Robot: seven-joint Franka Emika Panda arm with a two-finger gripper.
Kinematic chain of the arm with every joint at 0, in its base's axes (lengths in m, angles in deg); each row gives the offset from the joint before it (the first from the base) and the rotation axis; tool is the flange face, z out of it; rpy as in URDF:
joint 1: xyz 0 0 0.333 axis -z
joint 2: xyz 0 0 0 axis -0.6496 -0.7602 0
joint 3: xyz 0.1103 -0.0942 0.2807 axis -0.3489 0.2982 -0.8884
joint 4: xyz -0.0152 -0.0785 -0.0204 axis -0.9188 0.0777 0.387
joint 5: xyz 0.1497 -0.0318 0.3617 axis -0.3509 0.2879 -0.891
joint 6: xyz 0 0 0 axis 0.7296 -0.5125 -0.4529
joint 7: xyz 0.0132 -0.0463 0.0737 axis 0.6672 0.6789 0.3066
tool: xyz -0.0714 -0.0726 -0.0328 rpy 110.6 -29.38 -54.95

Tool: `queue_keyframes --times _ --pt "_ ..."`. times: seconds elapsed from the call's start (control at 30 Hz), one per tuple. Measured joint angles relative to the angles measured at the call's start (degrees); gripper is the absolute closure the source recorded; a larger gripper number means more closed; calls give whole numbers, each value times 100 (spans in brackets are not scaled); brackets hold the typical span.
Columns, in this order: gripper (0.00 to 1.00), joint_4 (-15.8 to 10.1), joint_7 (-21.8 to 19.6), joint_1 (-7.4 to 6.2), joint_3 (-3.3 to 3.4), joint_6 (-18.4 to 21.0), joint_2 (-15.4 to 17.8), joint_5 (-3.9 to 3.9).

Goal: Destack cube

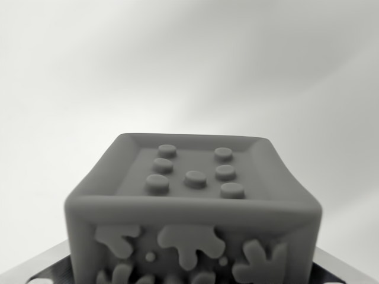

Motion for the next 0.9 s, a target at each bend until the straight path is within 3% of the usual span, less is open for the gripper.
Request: queue_keyframes --times 0.43,0.9 --pt "100 2 13 -3 -20 -485 -509 -76" --pt "100 68 80 43 -89 -944 -1032 -182"
